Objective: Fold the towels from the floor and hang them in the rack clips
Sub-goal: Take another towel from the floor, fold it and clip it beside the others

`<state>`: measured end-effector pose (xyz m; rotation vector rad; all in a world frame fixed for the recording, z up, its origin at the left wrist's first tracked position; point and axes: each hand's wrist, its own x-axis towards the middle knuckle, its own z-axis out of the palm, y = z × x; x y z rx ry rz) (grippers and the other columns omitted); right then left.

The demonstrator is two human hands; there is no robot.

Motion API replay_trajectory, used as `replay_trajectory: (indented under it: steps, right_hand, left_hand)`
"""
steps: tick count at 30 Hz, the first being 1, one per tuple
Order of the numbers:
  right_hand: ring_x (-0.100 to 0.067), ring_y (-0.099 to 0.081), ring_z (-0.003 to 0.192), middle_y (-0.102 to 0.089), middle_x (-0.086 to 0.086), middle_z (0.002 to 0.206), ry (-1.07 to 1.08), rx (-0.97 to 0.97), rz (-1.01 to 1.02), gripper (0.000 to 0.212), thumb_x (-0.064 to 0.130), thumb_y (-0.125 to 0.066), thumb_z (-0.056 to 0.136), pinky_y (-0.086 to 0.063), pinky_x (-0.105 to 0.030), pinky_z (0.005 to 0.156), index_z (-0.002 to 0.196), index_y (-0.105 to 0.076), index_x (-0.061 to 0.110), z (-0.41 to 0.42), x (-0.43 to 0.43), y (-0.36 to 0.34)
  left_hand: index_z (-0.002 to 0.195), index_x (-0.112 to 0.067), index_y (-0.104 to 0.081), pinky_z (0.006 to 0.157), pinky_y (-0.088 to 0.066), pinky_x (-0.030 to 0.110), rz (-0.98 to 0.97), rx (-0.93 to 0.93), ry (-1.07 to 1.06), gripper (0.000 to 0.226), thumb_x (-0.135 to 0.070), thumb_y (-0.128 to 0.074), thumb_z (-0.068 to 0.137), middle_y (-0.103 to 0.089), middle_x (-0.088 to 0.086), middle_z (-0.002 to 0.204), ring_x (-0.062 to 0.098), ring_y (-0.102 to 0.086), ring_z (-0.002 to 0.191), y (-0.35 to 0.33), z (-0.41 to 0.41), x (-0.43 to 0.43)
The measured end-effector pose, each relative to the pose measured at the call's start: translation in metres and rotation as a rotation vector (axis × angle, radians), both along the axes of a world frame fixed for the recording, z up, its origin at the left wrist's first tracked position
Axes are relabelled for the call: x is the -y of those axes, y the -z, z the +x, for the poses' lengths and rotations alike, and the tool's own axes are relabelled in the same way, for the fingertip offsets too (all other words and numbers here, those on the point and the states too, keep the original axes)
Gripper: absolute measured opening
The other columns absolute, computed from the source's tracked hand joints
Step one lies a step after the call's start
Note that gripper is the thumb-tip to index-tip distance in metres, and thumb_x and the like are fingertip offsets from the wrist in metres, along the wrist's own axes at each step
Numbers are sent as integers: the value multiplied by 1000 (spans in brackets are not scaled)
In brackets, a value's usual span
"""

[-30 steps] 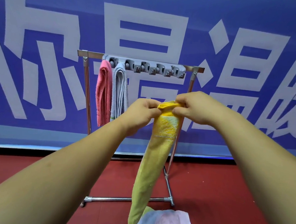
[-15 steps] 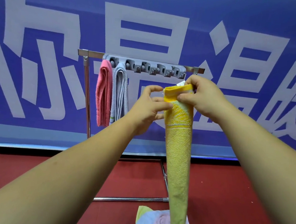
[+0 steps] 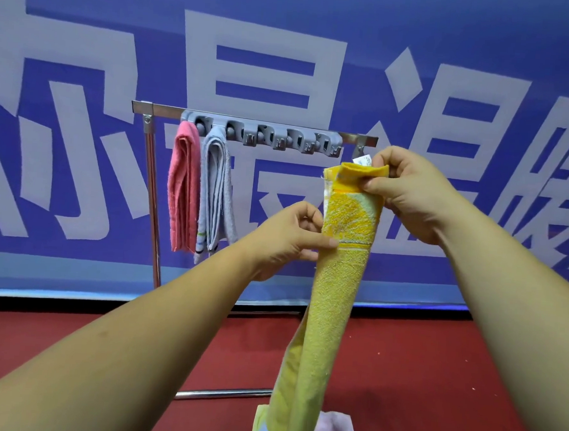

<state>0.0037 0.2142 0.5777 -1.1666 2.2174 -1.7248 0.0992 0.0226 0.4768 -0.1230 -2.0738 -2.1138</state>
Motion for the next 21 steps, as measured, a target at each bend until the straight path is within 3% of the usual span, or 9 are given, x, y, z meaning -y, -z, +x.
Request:
replay_trajectory:
  steps: [2, 4, 7, 11, 14, 17, 21]
  right_hand:
    - [-18, -60, 76, -59, -10, 83, -28, 78, -71, 33, -14, -61, 94, -52, -26, 65, 90, -58, 18, 0, -1, 2]
    - [-13, -63, 70, -63, -4, 78, -67, 141, -114, 36, -18, -57, 95, -53, -22, 58, 90, -58, 18, 0, -1, 3]
    - [-16, -65, 75, -66, -3, 80, -115, 177, -119, 37, -18, -56, 95, -54, -25, 60, 91, -59, 19, 0, 0, 5]
    - [-19, -65, 82, -67, -5, 86, -150, 183, -93, 35, -15, -58, 95, -54, -27, 65, 92, -61, 20, 1, 2, 8]
    - [-20, -67, 86, -67, -7, 91, -153, 185, -103, 31, -12, -61, 96, -57, -28, 68, 94, -63, 18, 1, 2, 7]
    - [-22, -67, 90, -66, -9, 94, -108, 132, -101, 27, -10, -66, 95, -58, -30, 71, 93, -65, 18, 2, 4, 6]
    - [-26, -62, 92, -64, -8, 90, -45, 79, -132, 28, -7, -72, 91, -56, -34, 72, 89, -66, 20, -1, 10, 9]
  left_hand:
    - [106, -17, -57, 77, -61, 34, 3, 14, 13, 37, 4, -82, 87, -67, 2, 86, 17, -72, 86, 1, 2, 1]
    - [113, -16, -62, 87, -59, 41, 26, 16, 36, 34, 0, -79, 89, -69, 3, 95, 20, -70, 94, 1, 4, 2]
    - [105, -18, -68, 92, -61, 41, 57, -14, 55, 20, -3, -66, 93, -71, 4, 108, 19, -68, 104, -4, 8, -1]
    - [106, -16, -70, 86, -61, 34, 48, -59, -14, 11, -8, -71, 99, -76, 2, 108, 17, -74, 99, -11, 6, -5]
    - [102, -17, -70, 77, -63, 32, 34, -80, -64, 5, -12, -69, 102, -75, 8, 99, 21, -72, 85, -13, 4, -5]
    - [103, -15, -69, 75, -60, 33, 39, -86, -71, 6, -15, -63, 106, -62, 17, 89, 21, -57, 73, -14, 3, -5]
    - [109, -18, -59, 76, -58, 36, 62, -102, -75, 8, -13, -65, 105, -70, 6, 84, 18, -64, 70, -17, 6, -11]
